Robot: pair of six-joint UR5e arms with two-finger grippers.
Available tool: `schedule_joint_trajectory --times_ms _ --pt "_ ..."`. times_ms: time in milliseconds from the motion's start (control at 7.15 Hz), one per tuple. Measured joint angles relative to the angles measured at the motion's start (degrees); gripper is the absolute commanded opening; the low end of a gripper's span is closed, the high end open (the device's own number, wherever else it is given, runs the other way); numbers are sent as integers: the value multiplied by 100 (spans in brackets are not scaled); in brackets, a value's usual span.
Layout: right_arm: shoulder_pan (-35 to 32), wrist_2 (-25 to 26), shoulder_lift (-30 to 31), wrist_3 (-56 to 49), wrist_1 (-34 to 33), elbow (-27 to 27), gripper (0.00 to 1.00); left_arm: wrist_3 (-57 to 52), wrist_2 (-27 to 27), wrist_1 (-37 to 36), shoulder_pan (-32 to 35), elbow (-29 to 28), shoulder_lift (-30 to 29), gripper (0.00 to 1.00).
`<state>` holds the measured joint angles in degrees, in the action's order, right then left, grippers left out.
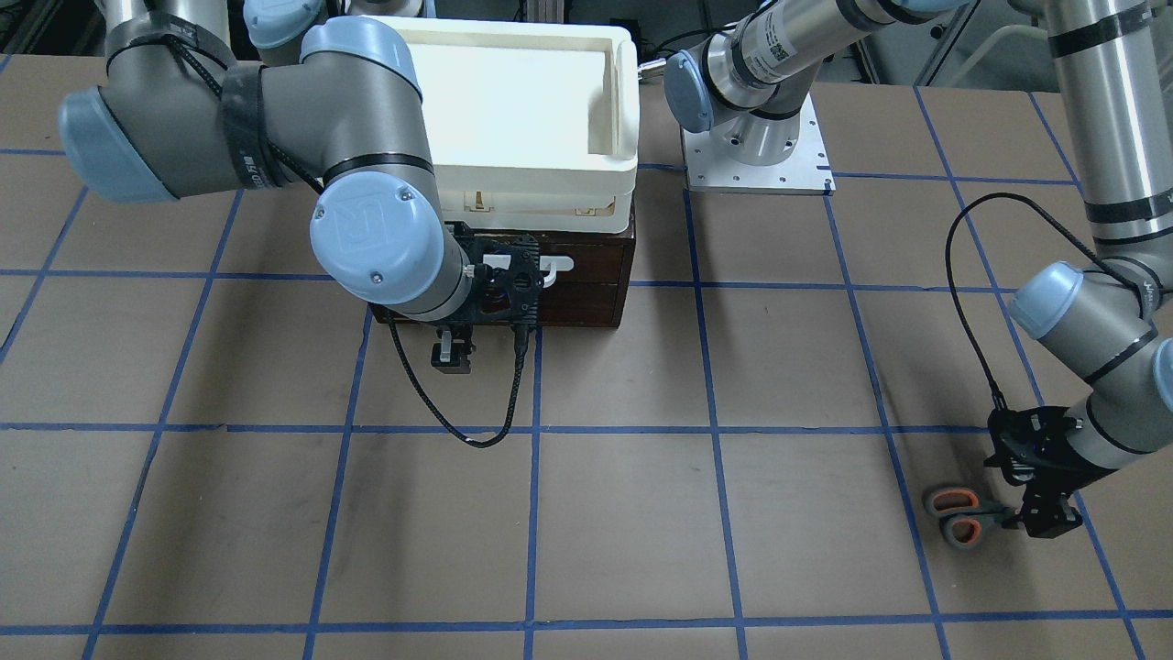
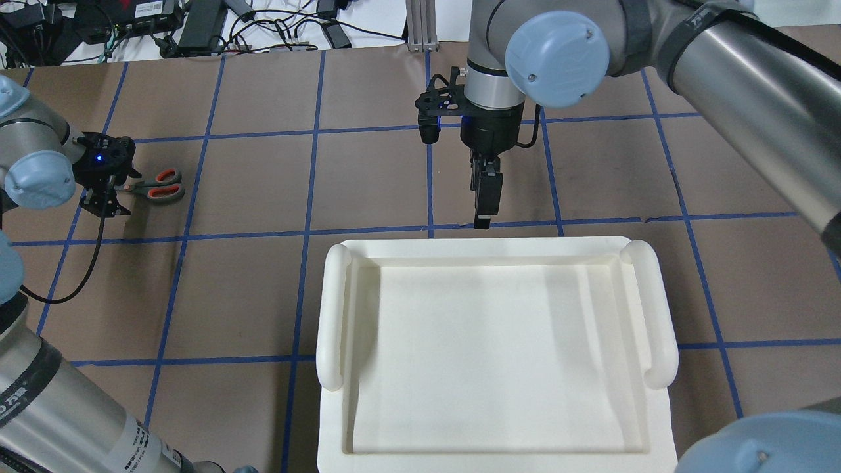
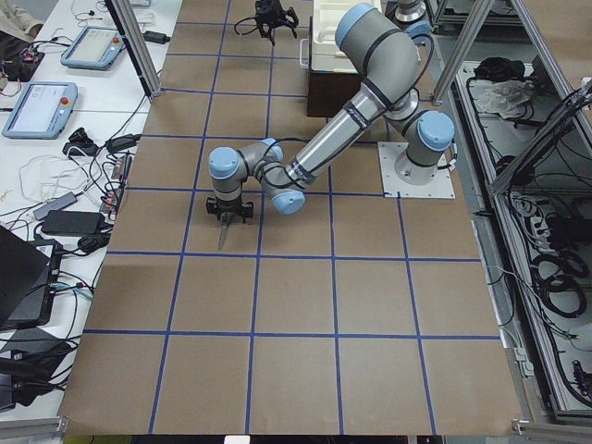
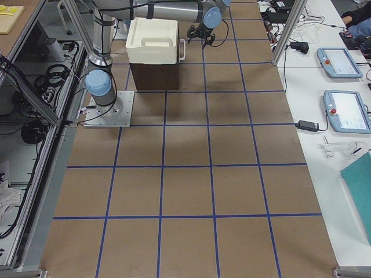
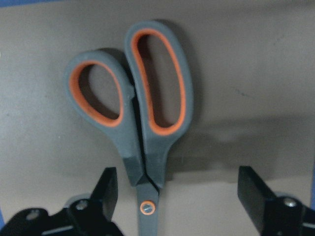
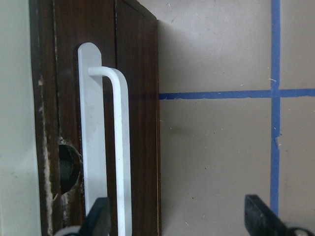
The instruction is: Place scissors in drawer with both arms
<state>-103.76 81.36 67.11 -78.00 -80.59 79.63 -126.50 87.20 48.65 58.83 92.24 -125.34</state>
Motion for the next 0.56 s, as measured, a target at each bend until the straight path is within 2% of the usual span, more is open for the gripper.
schedule_joint_trajectory --times_ms 280,420,559 --pt "-68 37 -173 -199 51 -23 91 -123 -181 46 6 -93 -103 87" --pt "-107 54 -245 -199 133 -21 91 -136 -214 46 6 -113 -136 79" --pt "-128 68 -297 -168 277 -20 91 -138 -230 40 5 -131 -161 64"
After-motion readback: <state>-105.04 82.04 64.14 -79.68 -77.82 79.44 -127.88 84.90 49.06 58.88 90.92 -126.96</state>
